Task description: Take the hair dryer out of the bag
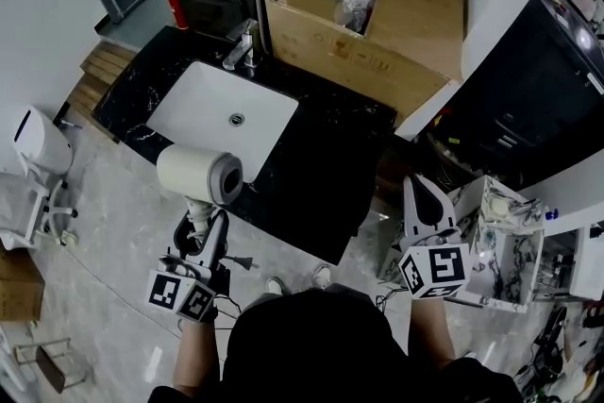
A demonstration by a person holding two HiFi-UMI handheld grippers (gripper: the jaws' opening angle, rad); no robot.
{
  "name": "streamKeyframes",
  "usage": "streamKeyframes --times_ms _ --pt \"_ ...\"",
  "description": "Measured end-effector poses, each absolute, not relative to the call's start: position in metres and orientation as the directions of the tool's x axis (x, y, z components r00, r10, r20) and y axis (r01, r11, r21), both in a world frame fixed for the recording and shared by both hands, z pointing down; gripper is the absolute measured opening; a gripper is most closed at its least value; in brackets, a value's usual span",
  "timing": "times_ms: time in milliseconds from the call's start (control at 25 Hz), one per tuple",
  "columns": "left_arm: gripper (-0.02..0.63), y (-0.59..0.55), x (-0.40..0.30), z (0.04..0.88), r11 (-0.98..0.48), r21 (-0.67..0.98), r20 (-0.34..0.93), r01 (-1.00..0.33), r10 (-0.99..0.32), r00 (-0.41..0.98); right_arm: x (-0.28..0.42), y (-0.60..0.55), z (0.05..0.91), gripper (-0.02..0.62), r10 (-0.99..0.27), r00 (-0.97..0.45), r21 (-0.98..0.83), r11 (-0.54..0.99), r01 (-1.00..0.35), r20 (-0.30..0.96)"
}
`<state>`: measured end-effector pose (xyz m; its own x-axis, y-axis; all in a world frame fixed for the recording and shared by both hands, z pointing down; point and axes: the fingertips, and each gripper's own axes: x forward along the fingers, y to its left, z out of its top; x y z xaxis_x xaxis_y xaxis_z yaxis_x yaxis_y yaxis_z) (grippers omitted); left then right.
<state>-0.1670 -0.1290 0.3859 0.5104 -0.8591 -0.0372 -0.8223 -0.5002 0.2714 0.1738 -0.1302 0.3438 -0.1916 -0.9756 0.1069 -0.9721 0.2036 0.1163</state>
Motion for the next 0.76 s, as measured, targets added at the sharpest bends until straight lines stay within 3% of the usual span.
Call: streamKeyframes --times_ms 560,760 --pt "0.224 -0.124 -0.160 0.370 -0.508 0.297 -0.091 -0.809 -0.858 0.505 0.167 -0.133 0.341 0.012 -0.968 -0.228 0.148 0.242 -0.959 0.105" --pt "0.224 -0.121 -0.165 0.378 -0.490 0.269 -0.054 -0.829 -0.867 0.495 0.165 -0.133 0.337 0.011 -0.966 -0.239 0.153 0.252 -0.956 0.099"
